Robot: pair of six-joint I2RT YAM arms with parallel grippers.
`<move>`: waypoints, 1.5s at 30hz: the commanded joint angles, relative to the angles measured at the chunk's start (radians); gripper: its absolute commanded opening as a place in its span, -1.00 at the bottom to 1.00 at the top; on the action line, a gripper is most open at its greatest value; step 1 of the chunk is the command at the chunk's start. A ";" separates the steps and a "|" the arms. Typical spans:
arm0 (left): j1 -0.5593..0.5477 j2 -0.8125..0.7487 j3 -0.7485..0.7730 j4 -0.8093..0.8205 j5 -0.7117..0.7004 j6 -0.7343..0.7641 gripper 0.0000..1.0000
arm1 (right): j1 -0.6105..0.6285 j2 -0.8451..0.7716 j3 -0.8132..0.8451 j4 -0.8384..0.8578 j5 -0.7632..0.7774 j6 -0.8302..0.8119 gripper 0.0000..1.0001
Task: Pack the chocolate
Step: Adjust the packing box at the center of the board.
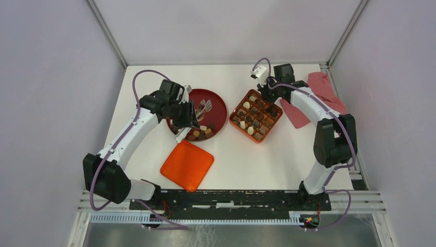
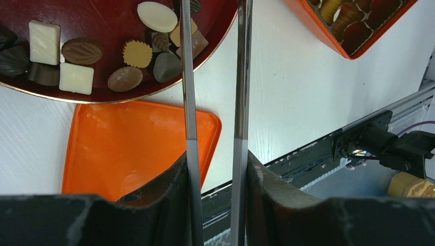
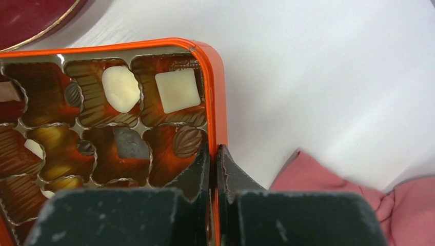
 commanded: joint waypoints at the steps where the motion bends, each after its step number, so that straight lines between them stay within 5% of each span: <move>1: 0.006 -0.039 0.018 0.055 0.041 -0.029 -0.96 | 0.021 -0.074 0.044 0.054 0.018 0.051 -1.00; 45: 0.004 -0.089 0.024 0.108 0.107 -0.080 -0.96 | 0.032 -0.118 -0.035 0.083 -0.003 0.079 -1.00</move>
